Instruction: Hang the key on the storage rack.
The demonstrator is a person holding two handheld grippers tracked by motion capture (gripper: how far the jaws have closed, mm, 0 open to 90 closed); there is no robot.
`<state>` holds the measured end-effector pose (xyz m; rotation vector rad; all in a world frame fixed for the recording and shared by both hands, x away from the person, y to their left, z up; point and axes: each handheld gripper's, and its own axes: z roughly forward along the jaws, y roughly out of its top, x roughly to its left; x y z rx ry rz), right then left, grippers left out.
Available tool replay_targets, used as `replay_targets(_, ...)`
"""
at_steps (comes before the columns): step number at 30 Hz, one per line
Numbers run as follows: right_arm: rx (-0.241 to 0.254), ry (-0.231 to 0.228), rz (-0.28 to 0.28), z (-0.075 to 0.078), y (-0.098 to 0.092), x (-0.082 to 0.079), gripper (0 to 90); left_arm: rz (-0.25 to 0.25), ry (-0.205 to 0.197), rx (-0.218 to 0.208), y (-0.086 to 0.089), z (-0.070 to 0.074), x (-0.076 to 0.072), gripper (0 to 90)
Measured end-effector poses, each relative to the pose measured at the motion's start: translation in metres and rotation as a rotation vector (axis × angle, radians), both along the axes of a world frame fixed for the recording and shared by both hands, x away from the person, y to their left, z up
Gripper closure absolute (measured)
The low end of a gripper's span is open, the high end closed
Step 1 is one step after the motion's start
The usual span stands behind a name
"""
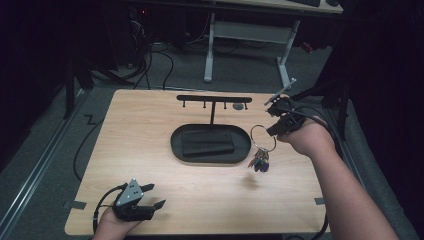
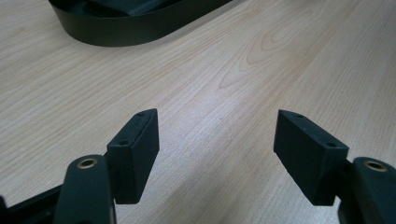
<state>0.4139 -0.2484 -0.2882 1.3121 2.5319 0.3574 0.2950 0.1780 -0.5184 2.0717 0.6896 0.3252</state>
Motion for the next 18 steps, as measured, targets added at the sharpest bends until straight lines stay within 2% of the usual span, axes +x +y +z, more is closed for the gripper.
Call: replay_targets(18, 0.001, -0.009, -0.006, -0.002, 0.012, 0.036, 88.0, -0.009, 0.0, 0.002, -0.001, -0.001, 0.002, 31.8)
